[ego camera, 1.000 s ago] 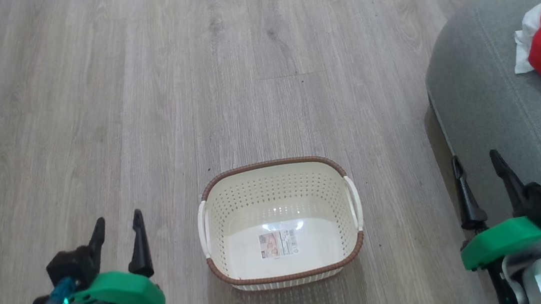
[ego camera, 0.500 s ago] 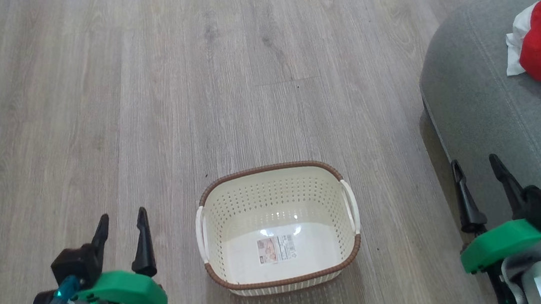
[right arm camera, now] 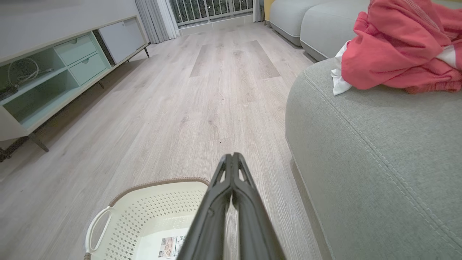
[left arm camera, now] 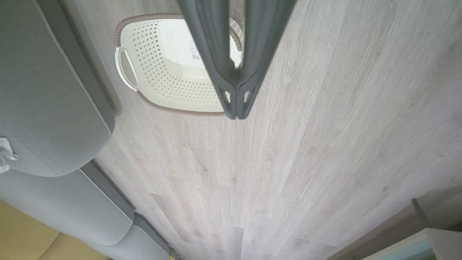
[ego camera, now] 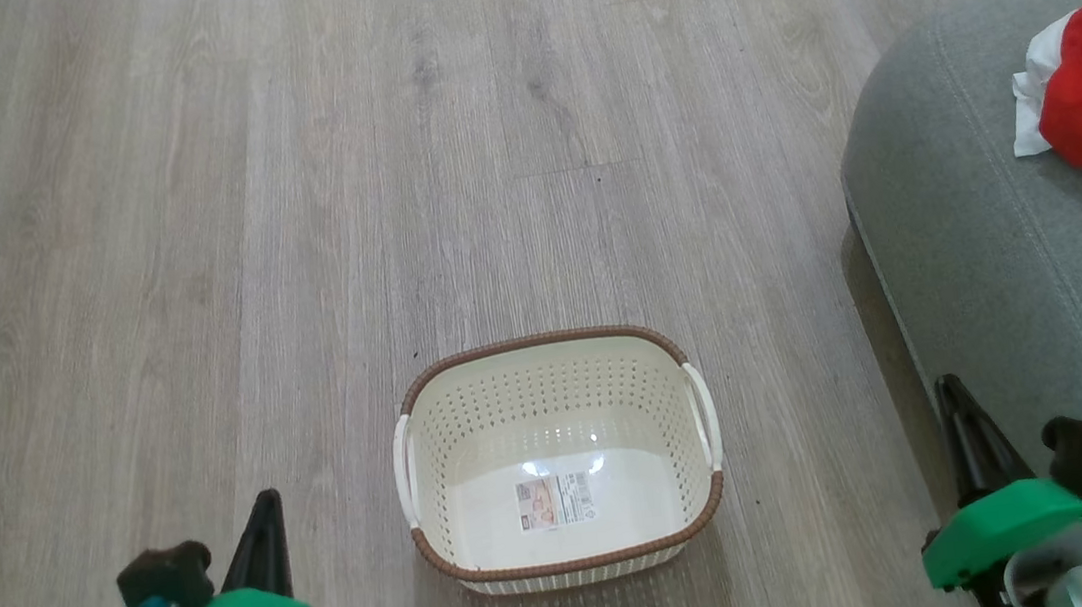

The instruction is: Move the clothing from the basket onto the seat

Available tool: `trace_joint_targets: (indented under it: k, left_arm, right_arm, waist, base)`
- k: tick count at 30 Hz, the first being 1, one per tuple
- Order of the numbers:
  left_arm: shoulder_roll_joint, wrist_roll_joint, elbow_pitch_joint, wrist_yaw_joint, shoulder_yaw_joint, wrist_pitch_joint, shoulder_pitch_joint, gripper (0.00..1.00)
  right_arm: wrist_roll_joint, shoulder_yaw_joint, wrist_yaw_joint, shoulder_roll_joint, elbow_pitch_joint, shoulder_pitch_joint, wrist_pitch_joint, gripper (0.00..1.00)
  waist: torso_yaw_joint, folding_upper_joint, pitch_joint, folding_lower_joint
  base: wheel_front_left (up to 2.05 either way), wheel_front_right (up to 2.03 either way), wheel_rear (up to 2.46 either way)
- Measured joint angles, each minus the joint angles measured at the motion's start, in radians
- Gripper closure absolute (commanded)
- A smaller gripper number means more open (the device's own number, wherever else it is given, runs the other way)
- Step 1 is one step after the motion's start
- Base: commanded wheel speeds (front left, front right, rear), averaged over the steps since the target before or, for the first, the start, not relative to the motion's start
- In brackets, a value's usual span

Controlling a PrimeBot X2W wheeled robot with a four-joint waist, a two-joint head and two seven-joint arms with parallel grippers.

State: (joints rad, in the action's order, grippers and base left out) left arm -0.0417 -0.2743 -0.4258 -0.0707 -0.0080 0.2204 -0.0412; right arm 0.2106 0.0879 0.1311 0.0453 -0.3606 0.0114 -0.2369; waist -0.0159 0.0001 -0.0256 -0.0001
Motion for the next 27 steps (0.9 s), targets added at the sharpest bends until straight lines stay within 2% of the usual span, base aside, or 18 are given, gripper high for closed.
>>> trace_joint_targets:
  k: [27]
  left_arm:
    - [0.000, -0.292, 0.034, -0.010, 0.013, -0.070, 0.000, 1.00]
  right_arm:
    - [0.306, 0.006, 0.000, 0.000, 0.018, 0.001, 0.073, 1.00]
  waist:
    - [0.004, 0.0000, 0.005, 0.0000]
  base:
    - [0.00, 0.00, 0.00]
